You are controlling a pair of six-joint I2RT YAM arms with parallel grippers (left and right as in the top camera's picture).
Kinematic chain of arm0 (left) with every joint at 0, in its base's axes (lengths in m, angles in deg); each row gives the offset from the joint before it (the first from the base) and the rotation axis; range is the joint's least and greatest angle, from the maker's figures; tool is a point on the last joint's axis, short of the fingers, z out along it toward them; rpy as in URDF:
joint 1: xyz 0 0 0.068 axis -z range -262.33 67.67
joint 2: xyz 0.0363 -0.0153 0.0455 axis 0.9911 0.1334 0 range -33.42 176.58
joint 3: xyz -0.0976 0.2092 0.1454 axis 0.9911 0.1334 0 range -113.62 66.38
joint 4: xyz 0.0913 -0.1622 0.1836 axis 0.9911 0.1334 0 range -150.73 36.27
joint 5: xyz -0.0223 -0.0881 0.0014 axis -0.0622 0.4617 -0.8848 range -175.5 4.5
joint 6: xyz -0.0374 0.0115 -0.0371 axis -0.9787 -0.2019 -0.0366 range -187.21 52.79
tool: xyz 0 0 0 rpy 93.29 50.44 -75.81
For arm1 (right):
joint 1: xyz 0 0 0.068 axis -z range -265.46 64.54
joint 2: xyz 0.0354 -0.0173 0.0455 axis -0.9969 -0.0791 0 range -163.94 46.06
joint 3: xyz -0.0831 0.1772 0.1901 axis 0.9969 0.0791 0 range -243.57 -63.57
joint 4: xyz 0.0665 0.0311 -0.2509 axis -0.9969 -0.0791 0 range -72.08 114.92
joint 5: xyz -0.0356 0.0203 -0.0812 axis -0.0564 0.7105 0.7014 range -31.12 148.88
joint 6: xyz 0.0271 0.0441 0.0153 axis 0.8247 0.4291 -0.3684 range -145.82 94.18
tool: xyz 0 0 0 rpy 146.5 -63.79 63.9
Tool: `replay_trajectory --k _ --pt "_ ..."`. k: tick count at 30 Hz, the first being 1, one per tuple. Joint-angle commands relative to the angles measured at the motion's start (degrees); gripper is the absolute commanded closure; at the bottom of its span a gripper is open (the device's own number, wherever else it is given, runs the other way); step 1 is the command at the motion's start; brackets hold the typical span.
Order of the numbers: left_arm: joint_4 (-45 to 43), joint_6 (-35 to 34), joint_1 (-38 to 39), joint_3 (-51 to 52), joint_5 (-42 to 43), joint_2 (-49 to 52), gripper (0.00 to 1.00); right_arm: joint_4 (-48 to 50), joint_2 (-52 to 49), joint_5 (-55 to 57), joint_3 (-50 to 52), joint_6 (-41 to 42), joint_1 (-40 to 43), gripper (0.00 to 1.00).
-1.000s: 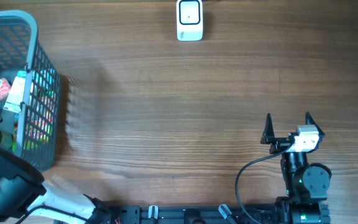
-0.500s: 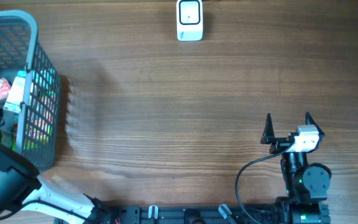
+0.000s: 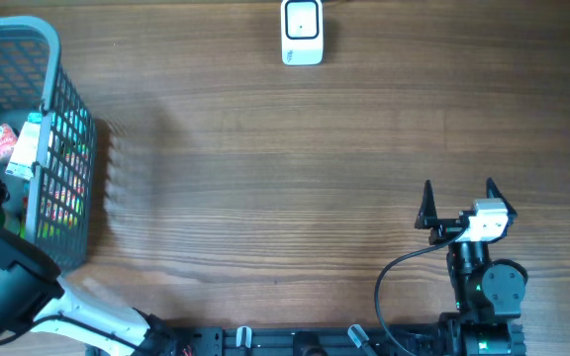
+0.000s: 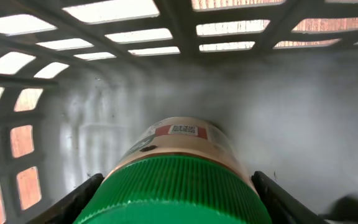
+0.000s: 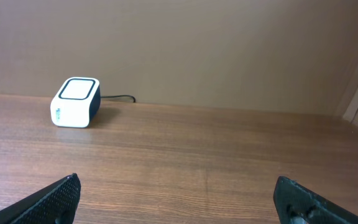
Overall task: Scan the item barcode
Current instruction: 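Reach the left gripper into the basket and grasp the green-capped bottle, then carry the bottle to the scanner and set it on the table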
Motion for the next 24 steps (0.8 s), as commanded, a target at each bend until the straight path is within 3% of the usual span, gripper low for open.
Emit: replay_trajectory --k 1,5,7,8,9,11,15,18,21,24 --pt "0.55 0.04 -0.09 -2.1 0.55 -9.35 0.37 0.31 0.37 -0.48 0.07 -0.31 -0.26 0.0" --pt "1.49 -0.5 -0.09 -6.6 13.22 -23.26 0.37 0.31 0.37 -0.48 0.07 -0.31 -0.26 0.0" --pt "-0.79 -4.96 -0.09 -7.61 29.44 -32.06 0.37 0.31 0.37 -0.5 0.07 -0.31 -0.26 0.0" --pt "-4.44 -9.18 0.2 -7.61 41.72 -37.29 0.37 0.31 0.37 -0.48 0.07 -0.31 -0.26 0.0" --pt "-7.82 -12.59 1.25 -7.61 48.22 -40.68 0.37 0.31 0.37 -0.48 0.07 -0.31 -0.26 0.0" --pt "-13.27 -17.25 6.19 -7.61 53.53 -45.29 0.37 0.33 0.37 -0.48 0.07 -0.31 -0.26 0.0" --pt "-12.87 -13.16 33.18 -7.58 47.17 -47.98 0.37 0.33 0.37 -0.48 0.07 -0.28 -0.26 0.0" --pt "-5.66 -6.4 55.84 -6.95 31.93 -41.86 0.37 0.33 0.37 -0.48 0.07 -0.31 -0.26 0.0" --pt "-0.81 -1.11 69.11 -6.6 24.35 -31.71 0.36 0.31 0.37 -0.48 0.07 -0.31 -0.26 0.0" --pt "-0.92 9.55 77.29 -6.62 24.2 -18.47 0.36 0.31 0.37 -0.48 0.07 -0.31 -0.26 0.0"
